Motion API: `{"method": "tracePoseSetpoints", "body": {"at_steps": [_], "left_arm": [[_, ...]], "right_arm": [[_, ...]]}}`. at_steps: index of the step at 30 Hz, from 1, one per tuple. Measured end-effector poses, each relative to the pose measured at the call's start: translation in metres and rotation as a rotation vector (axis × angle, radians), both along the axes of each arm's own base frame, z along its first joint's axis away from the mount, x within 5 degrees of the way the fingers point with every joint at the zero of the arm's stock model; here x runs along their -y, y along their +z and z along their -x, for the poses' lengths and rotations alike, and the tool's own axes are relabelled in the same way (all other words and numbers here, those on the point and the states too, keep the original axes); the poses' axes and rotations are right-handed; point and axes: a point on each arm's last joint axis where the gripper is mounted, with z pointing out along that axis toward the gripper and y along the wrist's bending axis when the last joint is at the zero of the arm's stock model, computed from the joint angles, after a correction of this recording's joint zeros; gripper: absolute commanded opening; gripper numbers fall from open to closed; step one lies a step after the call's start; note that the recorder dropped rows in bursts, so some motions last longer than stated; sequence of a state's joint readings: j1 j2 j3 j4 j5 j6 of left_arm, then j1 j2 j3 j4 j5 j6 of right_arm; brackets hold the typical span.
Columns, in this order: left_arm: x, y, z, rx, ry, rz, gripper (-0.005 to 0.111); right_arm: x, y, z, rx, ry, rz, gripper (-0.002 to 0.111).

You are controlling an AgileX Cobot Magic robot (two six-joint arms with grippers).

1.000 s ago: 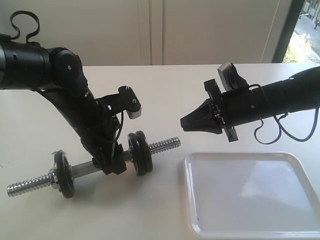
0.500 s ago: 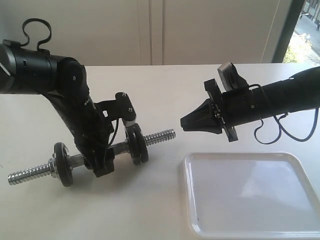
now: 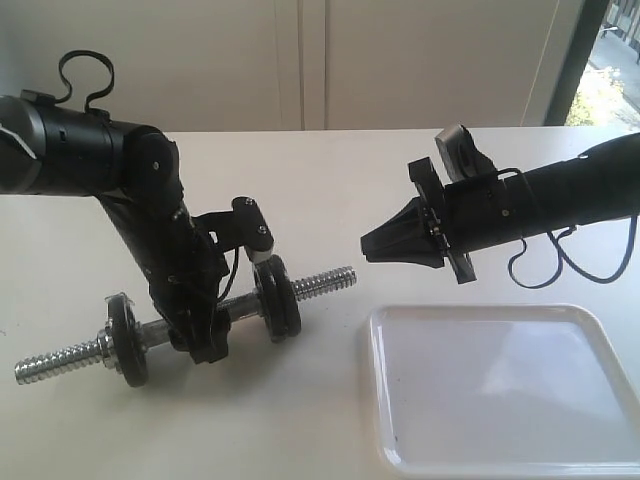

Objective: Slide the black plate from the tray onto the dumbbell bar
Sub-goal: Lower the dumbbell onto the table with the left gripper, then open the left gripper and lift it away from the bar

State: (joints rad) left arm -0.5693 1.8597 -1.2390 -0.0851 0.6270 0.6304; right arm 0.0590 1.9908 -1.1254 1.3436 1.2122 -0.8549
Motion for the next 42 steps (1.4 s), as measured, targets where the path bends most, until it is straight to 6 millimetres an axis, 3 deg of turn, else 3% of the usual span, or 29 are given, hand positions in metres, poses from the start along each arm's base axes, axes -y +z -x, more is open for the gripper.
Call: {"method": "tracePoseSetpoints", "body": {"at_steps": [42], "left_arm": [[-0.0004, 0.0075, 0.0004, 0.022, 0.010, 0.016, 0.078]], "right_arm": [[-0.0001, 0.0001, -0.0001, 0.000, -0.002, -0.002, 0.007]]}}
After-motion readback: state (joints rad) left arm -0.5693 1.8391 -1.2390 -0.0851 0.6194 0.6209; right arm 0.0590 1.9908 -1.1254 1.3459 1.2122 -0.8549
